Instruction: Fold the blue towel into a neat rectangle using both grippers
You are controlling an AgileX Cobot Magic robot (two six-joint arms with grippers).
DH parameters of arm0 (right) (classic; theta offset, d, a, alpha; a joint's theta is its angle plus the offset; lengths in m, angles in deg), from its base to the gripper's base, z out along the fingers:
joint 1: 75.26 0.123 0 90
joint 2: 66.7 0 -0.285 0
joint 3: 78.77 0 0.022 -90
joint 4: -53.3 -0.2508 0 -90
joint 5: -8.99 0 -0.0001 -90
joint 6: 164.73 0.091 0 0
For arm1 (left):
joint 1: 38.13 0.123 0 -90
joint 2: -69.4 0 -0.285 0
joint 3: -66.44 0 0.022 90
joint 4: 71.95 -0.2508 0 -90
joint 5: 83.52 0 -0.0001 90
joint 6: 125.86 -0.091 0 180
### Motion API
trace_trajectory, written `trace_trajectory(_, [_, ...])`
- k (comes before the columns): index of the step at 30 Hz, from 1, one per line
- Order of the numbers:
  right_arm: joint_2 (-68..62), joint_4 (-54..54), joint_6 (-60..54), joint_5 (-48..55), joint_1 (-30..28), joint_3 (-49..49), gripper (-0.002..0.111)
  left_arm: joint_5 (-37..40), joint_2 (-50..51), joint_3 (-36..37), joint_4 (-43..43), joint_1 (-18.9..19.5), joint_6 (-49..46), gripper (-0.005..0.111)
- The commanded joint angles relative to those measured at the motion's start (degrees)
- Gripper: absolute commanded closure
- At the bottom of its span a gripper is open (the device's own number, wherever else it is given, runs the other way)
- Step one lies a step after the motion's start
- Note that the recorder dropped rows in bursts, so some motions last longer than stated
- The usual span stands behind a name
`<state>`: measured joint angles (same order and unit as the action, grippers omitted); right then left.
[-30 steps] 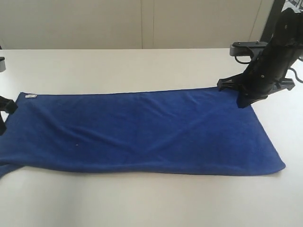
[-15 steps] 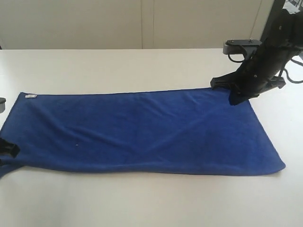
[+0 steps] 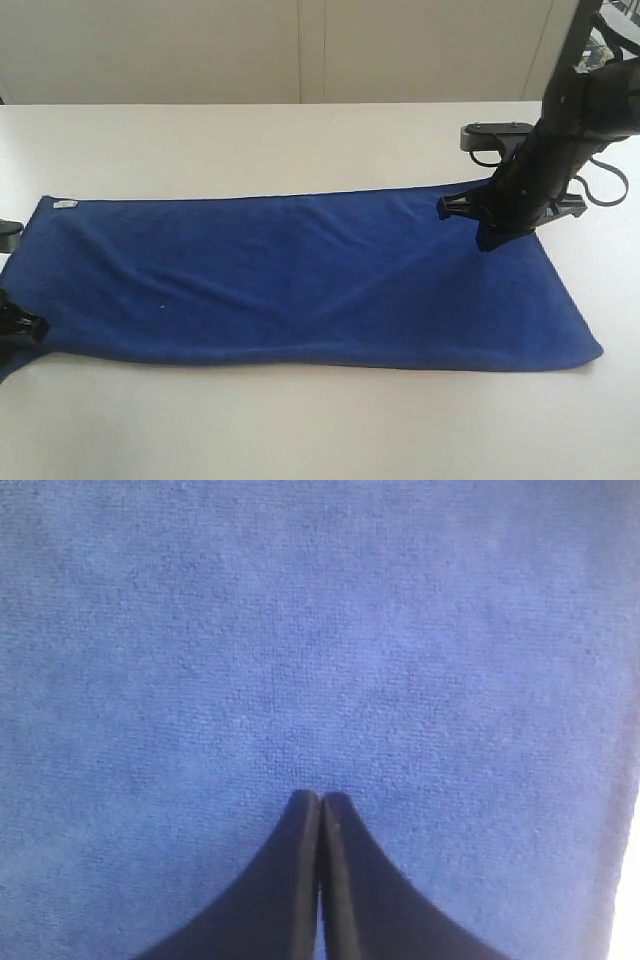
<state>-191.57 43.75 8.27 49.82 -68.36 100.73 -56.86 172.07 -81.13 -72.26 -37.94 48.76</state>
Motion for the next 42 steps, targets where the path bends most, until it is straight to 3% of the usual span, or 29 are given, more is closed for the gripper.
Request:
trace_trajectory(1, [-1.14,0.06,-0.82,-0.59,0.05,-0.18,0.108,2.11,-0.18,0.35,-2.64,-0.26,-2.21,0.107])
trace_trajectory(11, [-2.49,0.06,-0.82,-0.59,0.05,-0.18,0.108,5.13,-0.18,0.35,-18.14,-0.26,-2.32,0.107])
trace_trajectory(19, [-2.49,0.06,-0.82,-0.59,0.05,-0.18,0.108,1.51,-0.18,0.07,-19.39,-0.26,-5.06,0.107])
trace_trajectory(28, [-2.49,0.06,-0.82,-0.59,0.05,-0.18,0.108,12.57,-7.97,-5.45,-5.04,-0.34,-6.37,0.107])
trace_trajectory(35, [-2.48,0.06,-0.82,-1.07,0.05,-0.18,0.108,11.19,-6.28,-2.28,-1.05,-0.34,-8.56,0.107])
trace_trajectory(42, [-2.48,0.06,-0.82,-2.11,0.05,-0.18,0.108,2.38,-2.6,1.07,1.36,-0.34,-8.56,0.107])
